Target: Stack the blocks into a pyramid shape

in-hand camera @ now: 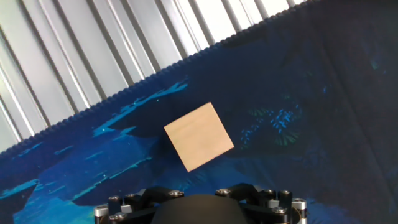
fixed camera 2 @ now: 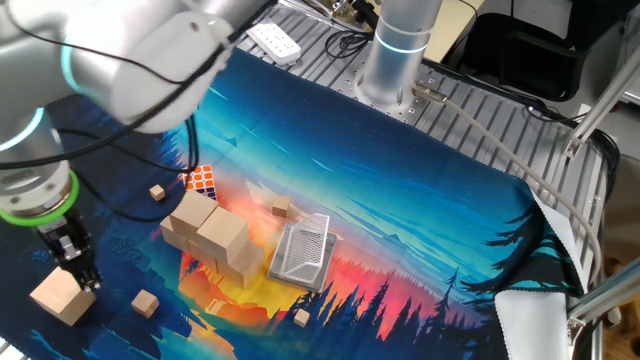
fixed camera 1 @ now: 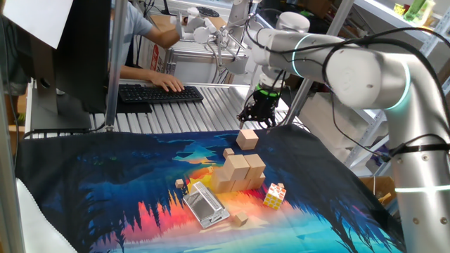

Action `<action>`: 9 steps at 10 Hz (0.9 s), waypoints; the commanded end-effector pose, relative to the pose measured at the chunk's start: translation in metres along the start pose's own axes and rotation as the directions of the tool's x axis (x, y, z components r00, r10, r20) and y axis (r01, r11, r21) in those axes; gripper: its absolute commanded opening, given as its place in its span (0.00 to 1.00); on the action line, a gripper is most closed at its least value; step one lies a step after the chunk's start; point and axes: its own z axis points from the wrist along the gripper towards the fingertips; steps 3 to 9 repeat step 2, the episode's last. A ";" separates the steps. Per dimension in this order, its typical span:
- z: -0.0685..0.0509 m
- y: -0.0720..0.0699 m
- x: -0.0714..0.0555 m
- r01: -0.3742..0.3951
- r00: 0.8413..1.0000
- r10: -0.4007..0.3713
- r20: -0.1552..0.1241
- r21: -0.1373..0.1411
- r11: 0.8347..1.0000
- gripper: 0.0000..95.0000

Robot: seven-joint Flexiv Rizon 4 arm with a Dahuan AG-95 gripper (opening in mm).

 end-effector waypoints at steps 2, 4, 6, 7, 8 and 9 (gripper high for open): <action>0.000 0.001 -0.002 -0.004 1.000 0.004 -0.009 -0.001 1.000 1.00; 0.000 0.001 -0.002 -0.004 1.000 0.004 -0.009 -0.001 1.000 1.00; 0.000 0.001 -0.002 -0.004 1.000 0.004 -0.009 -0.001 1.000 1.00; 0.000 0.001 -0.002 -0.004 1.000 0.004 -0.009 -0.001 1.000 1.00; 0.000 0.001 -0.002 -0.004 1.000 0.004 -0.009 -0.001 1.000 1.00; 0.000 0.001 -0.002 -0.004 1.000 0.004 -0.009 -0.001 1.000 1.00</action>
